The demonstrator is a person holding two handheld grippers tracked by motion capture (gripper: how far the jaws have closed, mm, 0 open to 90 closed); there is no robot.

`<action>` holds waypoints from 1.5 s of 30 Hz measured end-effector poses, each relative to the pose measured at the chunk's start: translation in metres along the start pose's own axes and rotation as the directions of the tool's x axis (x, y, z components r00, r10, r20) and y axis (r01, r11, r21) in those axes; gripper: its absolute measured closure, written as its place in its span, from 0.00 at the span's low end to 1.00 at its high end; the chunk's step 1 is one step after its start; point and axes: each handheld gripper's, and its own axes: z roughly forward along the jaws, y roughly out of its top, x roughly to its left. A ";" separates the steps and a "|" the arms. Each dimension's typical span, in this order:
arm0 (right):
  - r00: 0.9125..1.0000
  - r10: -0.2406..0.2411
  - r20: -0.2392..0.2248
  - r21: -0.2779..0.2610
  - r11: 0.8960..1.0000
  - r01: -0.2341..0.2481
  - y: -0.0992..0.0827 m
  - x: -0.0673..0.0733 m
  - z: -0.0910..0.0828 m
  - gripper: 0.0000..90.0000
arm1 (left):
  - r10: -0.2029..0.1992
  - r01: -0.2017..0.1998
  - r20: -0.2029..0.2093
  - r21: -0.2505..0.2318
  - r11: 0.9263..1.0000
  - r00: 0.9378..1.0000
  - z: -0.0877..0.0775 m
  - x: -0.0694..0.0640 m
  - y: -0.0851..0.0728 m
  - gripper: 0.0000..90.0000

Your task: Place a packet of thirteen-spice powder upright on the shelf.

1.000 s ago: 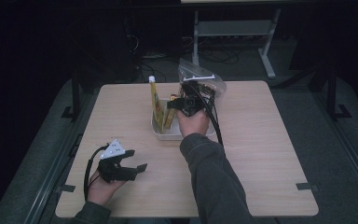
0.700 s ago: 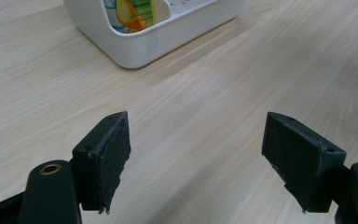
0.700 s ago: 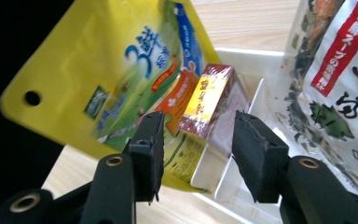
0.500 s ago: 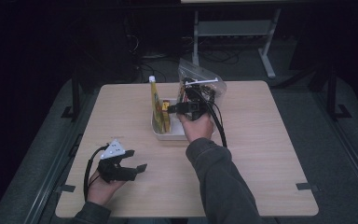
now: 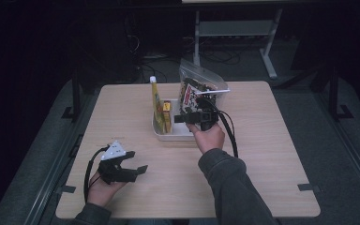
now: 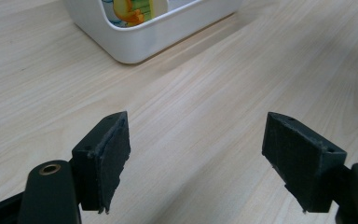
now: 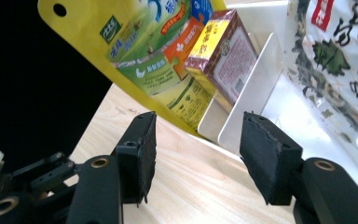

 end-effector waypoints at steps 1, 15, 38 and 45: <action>1.000 0.001 -0.004 0.001 1.000 -0.001 -0.001 -0.001 -0.001 0.49 | -0.001 0.001 -0.001 0.000 1.000 1.000 0.000 0.000 0.000 0.25; 0.998 0.014 -0.061 0.011 1.000 -0.014 -0.025 -0.018 -0.012 0.48 | -0.001 0.001 0.005 0.012 1.000 1.000 0.002 0.000 -0.001 0.25; 0.992 0.050 -0.116 0.016 0.999 -0.048 -0.078 -0.052 -0.038 0.46 | 0.003 -0.004 0.013 0.017 1.000 1.000 0.004 0.000 -0.002 0.24; 0.992 0.060 -0.113 0.009 0.998 -0.060 -0.098 -0.068 -0.048 0.43 | 0.003 -0.004 0.011 0.020 1.000 1.000 0.005 -0.001 -0.002 0.23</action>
